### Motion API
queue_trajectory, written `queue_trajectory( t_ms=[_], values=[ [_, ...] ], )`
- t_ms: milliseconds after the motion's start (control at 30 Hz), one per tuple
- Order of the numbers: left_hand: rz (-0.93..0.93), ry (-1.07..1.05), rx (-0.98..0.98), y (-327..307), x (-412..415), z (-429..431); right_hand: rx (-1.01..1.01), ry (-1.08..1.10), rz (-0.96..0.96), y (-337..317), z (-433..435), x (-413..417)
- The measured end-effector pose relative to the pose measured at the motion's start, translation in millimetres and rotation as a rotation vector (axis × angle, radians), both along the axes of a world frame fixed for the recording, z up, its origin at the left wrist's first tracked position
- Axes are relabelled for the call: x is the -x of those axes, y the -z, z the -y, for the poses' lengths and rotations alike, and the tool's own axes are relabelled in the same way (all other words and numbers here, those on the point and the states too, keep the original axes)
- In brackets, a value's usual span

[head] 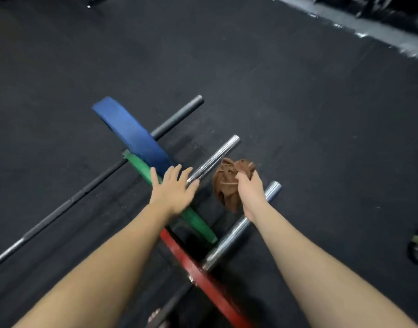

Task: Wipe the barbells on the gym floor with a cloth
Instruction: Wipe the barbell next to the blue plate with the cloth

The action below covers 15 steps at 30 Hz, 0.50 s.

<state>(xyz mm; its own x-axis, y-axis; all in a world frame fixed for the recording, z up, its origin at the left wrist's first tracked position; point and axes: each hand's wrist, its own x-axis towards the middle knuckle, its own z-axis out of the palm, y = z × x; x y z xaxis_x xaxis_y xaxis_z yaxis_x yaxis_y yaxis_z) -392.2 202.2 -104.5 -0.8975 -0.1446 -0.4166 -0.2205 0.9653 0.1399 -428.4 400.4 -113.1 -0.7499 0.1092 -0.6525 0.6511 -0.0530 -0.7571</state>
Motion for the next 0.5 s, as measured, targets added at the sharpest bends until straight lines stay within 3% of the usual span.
queue_trajectory(
  t_ms=[33, 100, 167, 233, 367, 500],
  values=[
    [0.044, -0.058, -0.139, -30.1, -7.6, 2.5, 0.011, -0.024, 0.038, -38.3, -6.5, -10.7],
    [-0.04, -0.211, -0.403, -99.7, -22.9, 1.5, 0.013, -0.045, 0.066, -118.6, -15.5, -30.0],
    [-0.116, -0.369, -0.546, -189.0, -44.6, -9.6, -0.024, -0.058, 0.076, -205.5, -27.1, -55.0],
    [-0.057, -0.488, -0.637, -277.8, -65.1, -24.1, -0.08, -0.09, 0.08, -287.6, -42.5, -74.5],
    [-0.038, -0.492, -0.808, -435.2, -91.2, -47.3, -0.139, -0.16, 0.034, -443.5, -65.7, -110.1],
    [-0.109, -0.492, -0.958, -526.2, -99.0, -71.5, -0.123, -0.185, -0.086, -541.1, -83.0, -133.7]
  ],
)
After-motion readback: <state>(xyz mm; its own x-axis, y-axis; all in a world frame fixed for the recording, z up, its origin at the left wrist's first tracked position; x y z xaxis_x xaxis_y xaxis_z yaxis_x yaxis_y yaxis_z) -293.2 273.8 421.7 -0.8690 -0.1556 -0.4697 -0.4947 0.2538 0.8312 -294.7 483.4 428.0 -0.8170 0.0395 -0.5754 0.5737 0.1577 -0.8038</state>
